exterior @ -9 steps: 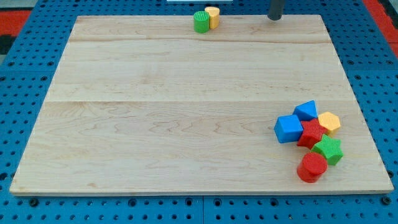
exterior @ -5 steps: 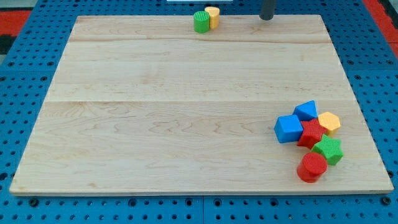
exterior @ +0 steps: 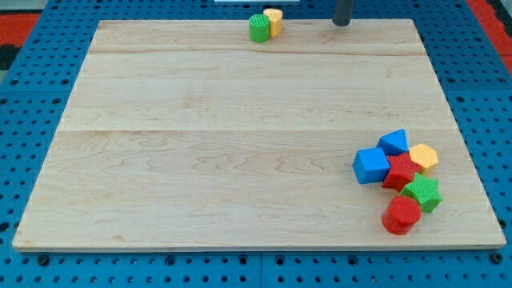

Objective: Move yellow heart along with green circle to left a bit

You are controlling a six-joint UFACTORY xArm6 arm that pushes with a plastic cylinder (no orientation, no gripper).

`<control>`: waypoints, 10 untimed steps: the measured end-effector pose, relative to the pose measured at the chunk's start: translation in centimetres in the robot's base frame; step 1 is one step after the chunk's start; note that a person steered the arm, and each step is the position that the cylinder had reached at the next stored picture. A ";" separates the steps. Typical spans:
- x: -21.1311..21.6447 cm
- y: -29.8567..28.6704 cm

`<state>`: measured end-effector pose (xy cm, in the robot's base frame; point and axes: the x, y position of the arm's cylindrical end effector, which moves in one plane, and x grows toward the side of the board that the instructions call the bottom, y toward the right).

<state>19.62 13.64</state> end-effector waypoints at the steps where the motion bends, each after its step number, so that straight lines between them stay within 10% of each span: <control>1: 0.0 -5.7; 10: -0.3 -15.0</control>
